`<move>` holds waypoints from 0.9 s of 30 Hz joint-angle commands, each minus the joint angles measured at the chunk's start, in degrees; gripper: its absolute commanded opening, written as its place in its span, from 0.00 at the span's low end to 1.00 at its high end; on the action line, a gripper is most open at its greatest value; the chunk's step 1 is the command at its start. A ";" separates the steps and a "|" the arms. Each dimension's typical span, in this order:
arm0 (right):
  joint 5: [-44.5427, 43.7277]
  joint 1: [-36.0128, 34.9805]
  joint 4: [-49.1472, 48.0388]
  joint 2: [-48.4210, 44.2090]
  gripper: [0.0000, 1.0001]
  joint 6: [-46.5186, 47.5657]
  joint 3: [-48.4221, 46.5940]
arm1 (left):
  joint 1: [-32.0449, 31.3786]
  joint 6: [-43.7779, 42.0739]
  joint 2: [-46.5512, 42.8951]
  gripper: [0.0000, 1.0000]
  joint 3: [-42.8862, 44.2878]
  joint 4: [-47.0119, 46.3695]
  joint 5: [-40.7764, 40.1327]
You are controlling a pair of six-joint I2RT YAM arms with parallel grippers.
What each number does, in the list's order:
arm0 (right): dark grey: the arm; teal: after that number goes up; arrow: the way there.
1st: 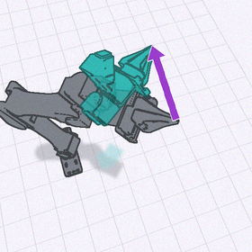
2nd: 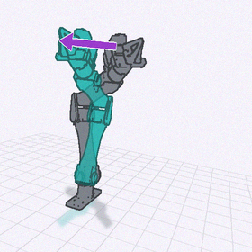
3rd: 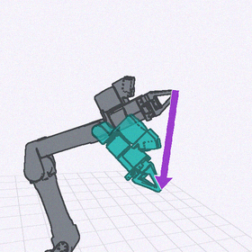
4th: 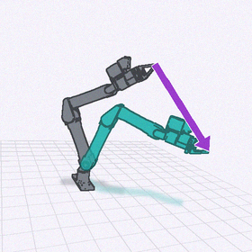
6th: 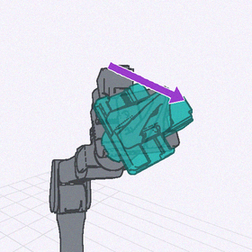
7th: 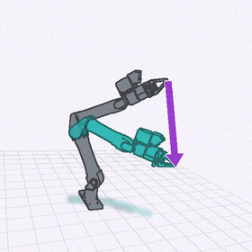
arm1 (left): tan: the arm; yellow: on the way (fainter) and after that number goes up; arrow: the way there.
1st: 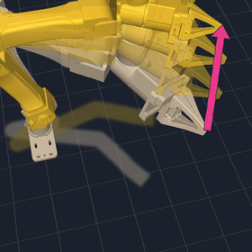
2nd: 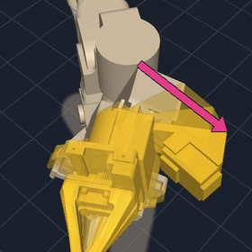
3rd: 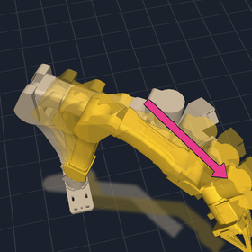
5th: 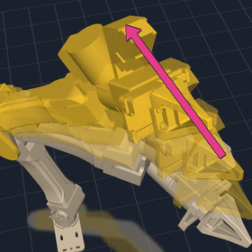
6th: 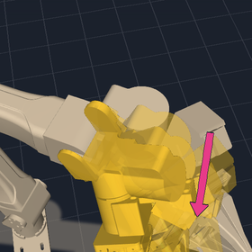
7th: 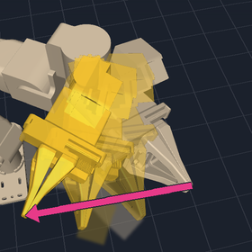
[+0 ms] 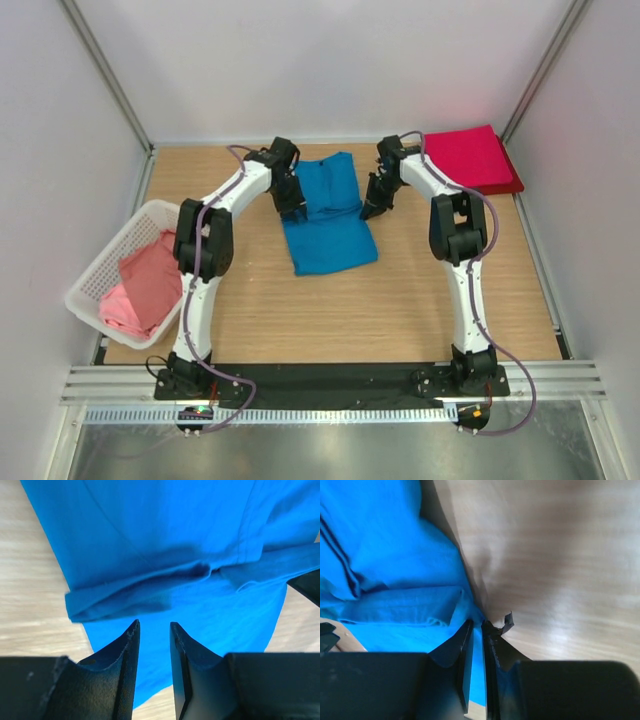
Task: Fold and stack the t-shirts
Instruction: Fold the tshirt
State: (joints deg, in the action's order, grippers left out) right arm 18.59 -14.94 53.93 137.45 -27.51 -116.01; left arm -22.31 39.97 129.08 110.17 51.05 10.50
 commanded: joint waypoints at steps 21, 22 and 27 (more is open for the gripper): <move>2.07 -0.44 -14.82 1.42 0.24 -13.27 -5.72 | 0.51 -3.84 -7.88 0.30 -6.99 -7.63 1.80; 1.80 -0.53 -14.73 1.25 0.24 -13.45 -5.64 | -0.10 -4.36 -7.27 0.30 -6.81 -7.54 1.80; 0.57 -0.53 -12.72 -0.60 0.23 -12.14 -4.76 | -0.46 -4.63 -4.89 0.29 -4.97 -7.28 -0.13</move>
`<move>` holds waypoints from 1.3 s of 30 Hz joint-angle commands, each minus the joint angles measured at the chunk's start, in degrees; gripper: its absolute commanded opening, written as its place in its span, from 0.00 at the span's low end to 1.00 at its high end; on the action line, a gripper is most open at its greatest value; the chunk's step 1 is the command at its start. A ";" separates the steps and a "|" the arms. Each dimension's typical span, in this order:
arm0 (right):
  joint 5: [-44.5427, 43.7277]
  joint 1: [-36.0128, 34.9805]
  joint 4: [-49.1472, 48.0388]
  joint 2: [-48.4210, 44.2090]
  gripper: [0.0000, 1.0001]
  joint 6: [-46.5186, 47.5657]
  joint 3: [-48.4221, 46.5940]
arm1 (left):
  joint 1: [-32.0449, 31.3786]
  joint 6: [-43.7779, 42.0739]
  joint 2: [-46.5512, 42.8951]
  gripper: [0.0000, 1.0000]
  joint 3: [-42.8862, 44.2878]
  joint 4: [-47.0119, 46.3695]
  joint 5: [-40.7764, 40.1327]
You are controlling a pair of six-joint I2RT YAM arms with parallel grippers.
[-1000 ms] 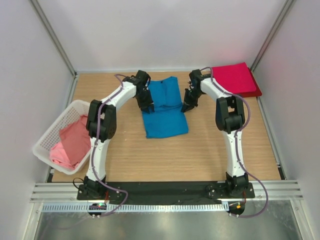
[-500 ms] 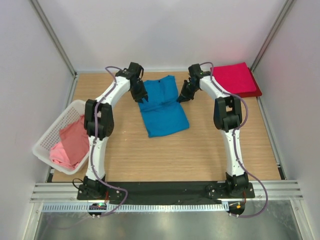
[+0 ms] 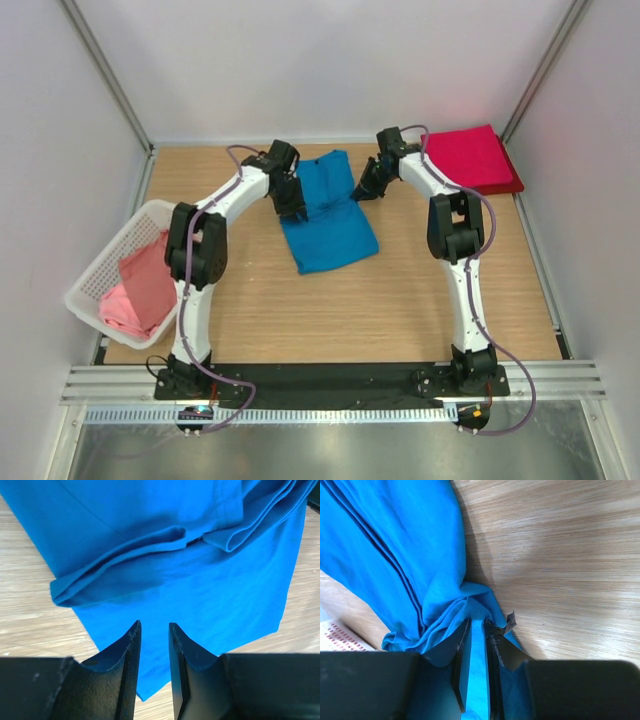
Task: Fold and stack the t-shirts
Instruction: Fold the tshirt
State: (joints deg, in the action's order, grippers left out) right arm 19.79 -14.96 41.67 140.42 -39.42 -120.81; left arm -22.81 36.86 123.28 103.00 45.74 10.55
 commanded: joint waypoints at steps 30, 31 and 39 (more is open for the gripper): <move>-4.59 1.51 3.59 -13.42 0.27 4.96 9.90 | 1.80 -6.89 9.60 0.06 15.55 1.46 -4.56; -4.85 1.51 3.77 -13.50 0.27 5.05 9.90 | 2.15 -6.72 9.69 0.06 16.69 2.24 -5.18; -4.15 1.60 3.16 -14.21 0.26 5.75 11.65 | 3.65 -4.35 3.55 0.10 17.07 2.69 -8.55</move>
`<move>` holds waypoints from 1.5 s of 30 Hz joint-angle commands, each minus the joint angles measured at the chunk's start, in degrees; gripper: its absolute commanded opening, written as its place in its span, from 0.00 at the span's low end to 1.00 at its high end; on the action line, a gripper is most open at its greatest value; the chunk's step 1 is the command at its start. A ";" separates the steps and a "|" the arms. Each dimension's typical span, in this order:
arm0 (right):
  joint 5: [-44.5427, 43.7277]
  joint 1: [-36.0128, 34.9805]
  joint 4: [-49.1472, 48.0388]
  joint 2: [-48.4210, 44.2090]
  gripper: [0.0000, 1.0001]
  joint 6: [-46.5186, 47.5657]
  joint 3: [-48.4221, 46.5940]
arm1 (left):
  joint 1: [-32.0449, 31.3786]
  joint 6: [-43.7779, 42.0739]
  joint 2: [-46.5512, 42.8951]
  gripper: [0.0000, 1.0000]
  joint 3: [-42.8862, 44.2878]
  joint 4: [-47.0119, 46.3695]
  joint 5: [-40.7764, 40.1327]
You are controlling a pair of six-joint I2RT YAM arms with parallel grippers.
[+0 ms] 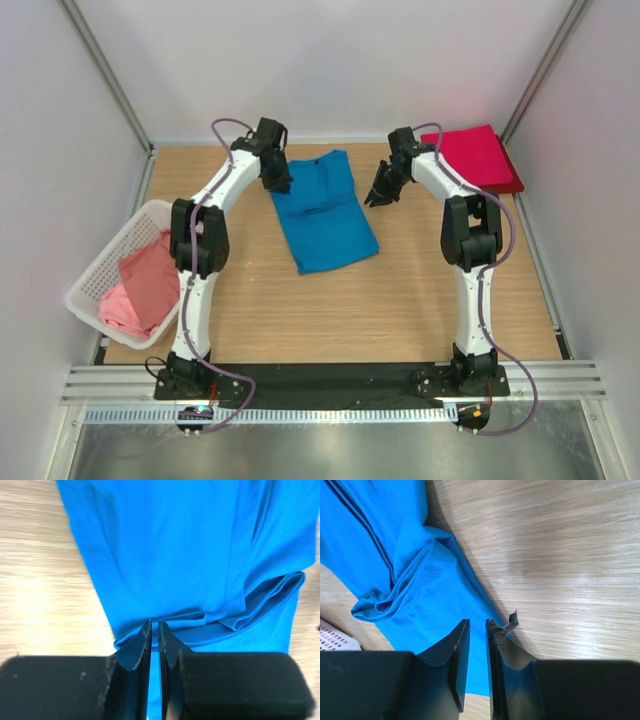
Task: Fold and stack the t-shirts
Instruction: Fold the tshirt
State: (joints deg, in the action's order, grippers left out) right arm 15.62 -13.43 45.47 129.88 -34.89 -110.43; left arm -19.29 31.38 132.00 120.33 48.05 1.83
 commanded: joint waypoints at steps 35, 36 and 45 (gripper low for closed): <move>4.42 0.43 7.08 -10.36 0.62 17.31 13.67 | 0.30 1.23 -4.38 0.13 -1.51 -0.87 5.92; 4.68 0.60 7.17 -9.40 0.62 17.66 13.75 | 0.39 1.06 -5.61 0.15 -1.24 0.71 4.95; 10.39 0.42 3.40 -8.07 0.52 16.97 18.48 | -0.75 3.95 -27.75 0.31 -31.31 -2.06 10.12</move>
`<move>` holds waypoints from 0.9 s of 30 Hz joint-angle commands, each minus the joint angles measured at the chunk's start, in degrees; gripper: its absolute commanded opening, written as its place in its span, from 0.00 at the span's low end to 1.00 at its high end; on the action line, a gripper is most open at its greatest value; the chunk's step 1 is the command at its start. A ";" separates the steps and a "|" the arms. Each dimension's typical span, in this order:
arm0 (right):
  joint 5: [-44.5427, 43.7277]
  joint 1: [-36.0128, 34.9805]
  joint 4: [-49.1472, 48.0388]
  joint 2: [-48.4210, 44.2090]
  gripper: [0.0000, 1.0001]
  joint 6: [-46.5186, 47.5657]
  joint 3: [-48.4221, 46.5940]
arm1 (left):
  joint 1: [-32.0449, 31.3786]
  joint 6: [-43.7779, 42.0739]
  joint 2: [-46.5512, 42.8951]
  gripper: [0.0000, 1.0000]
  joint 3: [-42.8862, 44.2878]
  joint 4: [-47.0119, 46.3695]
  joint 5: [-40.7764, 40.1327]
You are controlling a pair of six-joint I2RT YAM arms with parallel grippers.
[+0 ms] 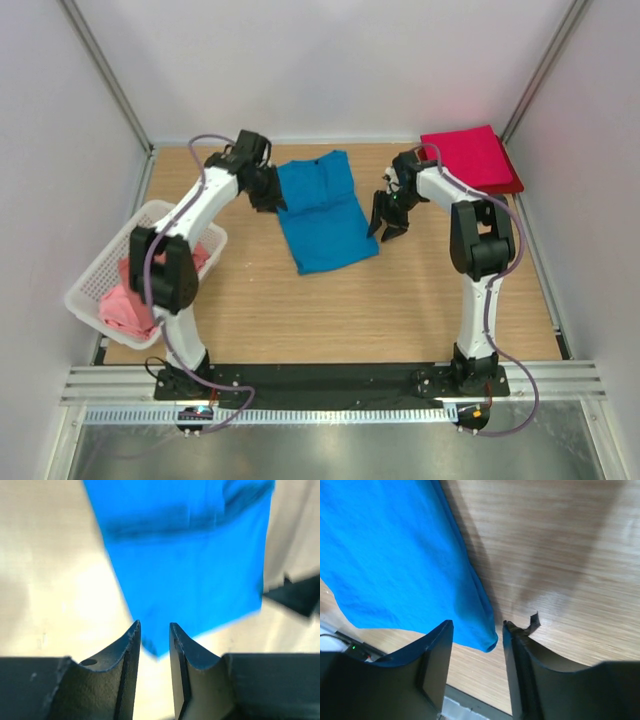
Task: Fold and stack the t-shirts
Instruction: Fold the tshirt
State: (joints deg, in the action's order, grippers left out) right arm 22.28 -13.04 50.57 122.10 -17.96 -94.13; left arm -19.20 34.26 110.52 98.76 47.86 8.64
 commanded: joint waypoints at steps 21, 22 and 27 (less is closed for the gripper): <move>0.48 -3.39 -12.77 -26.38 0.13 -16.14 37.07 | -3.12 5.29 -23.33 0.29 -45.57 -20.86 19.12; 0.65 -3.75 -13.21 -27.78 0.14 -16.84 37.69 | -3.38 5.03 -23.42 0.29 -45.93 -21.13 19.04; -0.57 -4.80 -14.71 -29.90 0.20 -19.57 40.51 | -4.79 4.24 -21.84 0.27 -47.95 -22.28 18.43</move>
State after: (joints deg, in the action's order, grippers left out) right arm 22.46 -17.23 38.37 94.83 -34.15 -54.78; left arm -23.05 39.92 88.29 51.59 28.93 25.19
